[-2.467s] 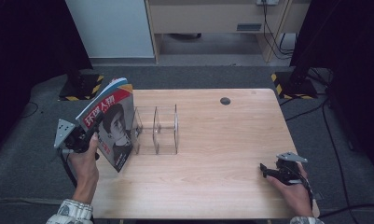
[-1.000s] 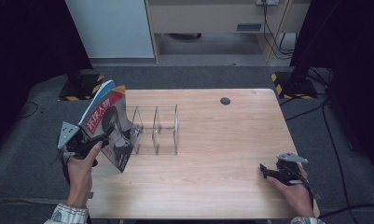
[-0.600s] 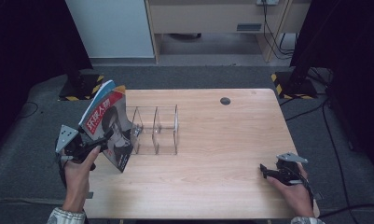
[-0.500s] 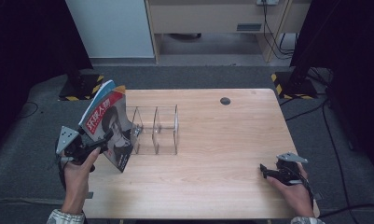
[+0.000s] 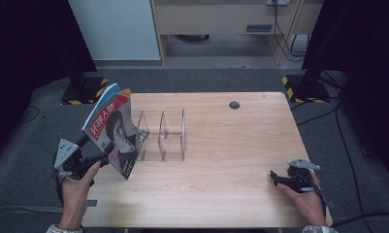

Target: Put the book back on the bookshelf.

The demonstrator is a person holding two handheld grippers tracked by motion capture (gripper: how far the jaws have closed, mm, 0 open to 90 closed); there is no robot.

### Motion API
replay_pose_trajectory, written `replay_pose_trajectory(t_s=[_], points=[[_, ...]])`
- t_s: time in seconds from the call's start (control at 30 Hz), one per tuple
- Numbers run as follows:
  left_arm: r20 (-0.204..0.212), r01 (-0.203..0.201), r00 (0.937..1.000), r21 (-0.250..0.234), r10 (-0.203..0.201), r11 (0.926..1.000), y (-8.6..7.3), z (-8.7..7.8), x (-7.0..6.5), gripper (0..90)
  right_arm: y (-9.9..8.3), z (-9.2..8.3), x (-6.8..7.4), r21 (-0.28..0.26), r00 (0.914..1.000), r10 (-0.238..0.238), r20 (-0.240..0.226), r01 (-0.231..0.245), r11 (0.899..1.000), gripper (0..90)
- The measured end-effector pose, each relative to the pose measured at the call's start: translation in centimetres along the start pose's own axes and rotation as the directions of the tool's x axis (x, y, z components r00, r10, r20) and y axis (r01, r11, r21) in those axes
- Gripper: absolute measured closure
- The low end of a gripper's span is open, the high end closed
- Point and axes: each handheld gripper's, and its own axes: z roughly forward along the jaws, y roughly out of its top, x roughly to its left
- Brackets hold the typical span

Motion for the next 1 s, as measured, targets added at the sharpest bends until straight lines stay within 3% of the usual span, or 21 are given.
replay_pose_trajectory(t_s=[0.57, 1.0], points=[[0.004, -0.012, 0.9999, 0.046, 0.012, 0.9989, -1.4, -1.3, -0.1, 2.1, 0.0, 0.0, 0.0, 0.001, 1.0, -0.002, 0.0, 0.002, 1.0, 17.2], [0.033, -0.017, 0.9994, 0.1, 0.014, 0.9949, -2.8, -2.5, -0.6, 3.0, 0.0, 0.0, 0.0, 0.003, 1.0, -0.003, -0.003, 0.003, 1.0, 17.1]])
